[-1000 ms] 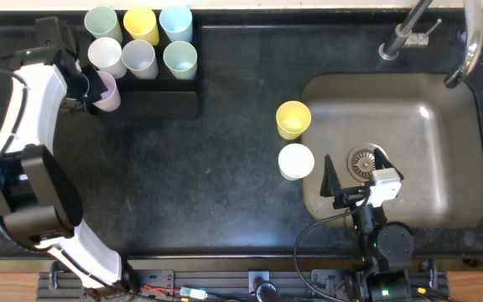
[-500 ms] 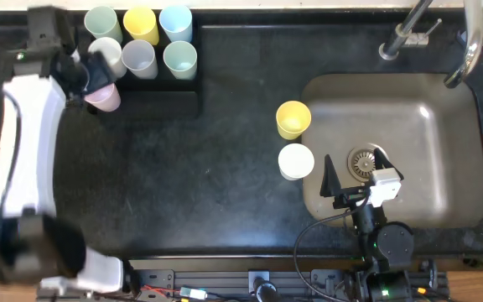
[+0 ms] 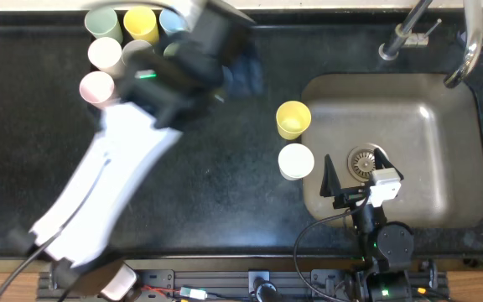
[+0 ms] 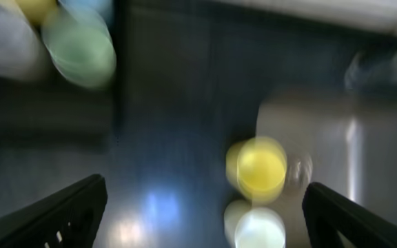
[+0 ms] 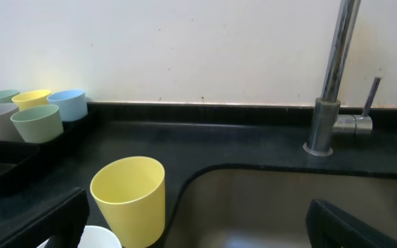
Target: Store Cups
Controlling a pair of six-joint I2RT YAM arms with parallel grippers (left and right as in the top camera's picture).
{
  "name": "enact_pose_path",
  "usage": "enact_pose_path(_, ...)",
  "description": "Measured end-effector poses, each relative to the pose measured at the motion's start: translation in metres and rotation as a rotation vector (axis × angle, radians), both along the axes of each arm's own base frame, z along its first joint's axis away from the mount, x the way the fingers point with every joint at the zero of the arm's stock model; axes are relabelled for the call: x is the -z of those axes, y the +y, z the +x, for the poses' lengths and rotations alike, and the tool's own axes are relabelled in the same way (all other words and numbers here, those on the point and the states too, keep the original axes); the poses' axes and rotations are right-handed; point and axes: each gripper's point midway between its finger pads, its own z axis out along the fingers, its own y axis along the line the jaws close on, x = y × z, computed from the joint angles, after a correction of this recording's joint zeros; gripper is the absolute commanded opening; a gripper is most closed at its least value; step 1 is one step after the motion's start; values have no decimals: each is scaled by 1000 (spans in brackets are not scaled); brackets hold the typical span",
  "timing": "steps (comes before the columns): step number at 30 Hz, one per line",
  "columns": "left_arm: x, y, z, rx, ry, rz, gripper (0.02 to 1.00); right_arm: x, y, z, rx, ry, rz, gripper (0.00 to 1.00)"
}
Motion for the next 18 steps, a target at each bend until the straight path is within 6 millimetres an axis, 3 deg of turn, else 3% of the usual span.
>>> enact_pose_path(4,60,-40,-28,27,199,56,923,0,0,0,0,1,0,993)
enact_pose_path(8,96,-66,-38,49,276,93,919,0,0,0,0,0,0,998)
enact_pose_path(18,157,-106,-8,60,273,87,888,0,0,0,0,0,0,996)
